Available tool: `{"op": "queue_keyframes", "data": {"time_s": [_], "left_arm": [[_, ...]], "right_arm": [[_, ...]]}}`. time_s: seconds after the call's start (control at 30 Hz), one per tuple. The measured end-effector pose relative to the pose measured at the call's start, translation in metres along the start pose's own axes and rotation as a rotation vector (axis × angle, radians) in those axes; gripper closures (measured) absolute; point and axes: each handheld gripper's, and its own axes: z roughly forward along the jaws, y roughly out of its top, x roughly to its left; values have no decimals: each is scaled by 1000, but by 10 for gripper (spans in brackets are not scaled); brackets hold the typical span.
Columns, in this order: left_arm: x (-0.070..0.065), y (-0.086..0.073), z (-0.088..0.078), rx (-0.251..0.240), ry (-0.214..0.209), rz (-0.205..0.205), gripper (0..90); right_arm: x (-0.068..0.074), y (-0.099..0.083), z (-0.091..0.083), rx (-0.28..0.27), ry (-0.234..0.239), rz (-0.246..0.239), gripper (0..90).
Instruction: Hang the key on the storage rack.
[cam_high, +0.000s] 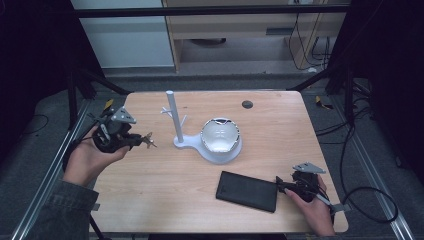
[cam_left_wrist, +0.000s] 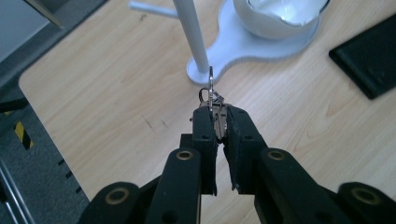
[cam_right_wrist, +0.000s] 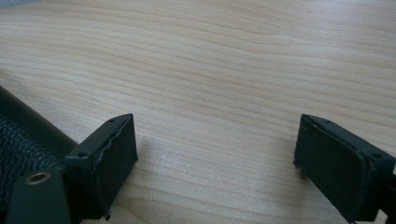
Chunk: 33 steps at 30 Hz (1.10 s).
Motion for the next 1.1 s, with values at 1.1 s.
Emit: {"op": "queue_keyframes", "data": {"time_s": [1.1], "left_arm": [[19, 56, 8, -58, 48, -66, 827]], "right_arm": [[0, 0, 0, 1, -1, -2, 131]]}}
